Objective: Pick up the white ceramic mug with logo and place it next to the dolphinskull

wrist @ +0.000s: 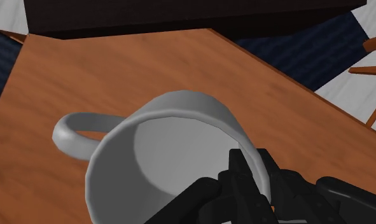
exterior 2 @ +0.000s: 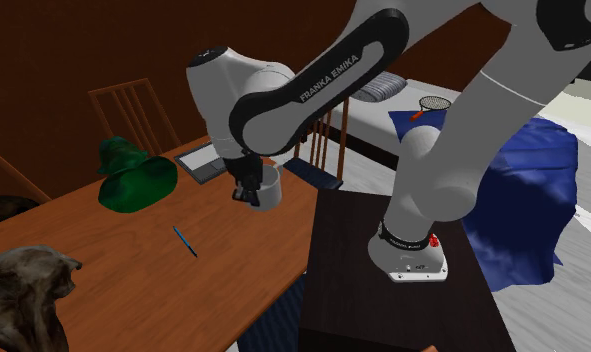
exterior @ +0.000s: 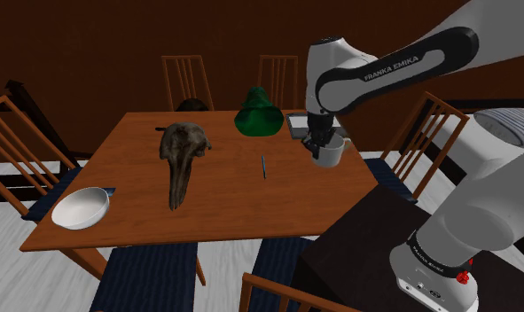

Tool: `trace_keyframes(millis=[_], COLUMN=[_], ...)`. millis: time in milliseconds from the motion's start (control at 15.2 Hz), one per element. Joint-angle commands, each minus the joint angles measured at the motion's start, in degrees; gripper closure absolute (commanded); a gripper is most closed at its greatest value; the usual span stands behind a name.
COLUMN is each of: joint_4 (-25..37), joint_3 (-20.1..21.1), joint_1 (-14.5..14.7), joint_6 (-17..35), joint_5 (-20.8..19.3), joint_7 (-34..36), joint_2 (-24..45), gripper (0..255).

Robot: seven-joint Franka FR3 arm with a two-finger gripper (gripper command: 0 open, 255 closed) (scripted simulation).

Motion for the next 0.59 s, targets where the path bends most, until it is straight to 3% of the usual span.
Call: trace_keyframes(millis=[0,528], joint_4=[4.1,22.57], joint_3=[1.06,4.55], joint_1=[0.26,2.15], joint_6=[0.11,-2.49], joint_5=[-0.24,-2.87], joint_7=[1.65,8.83], joint_2=[4.29,20.74], gripper=[255,255])
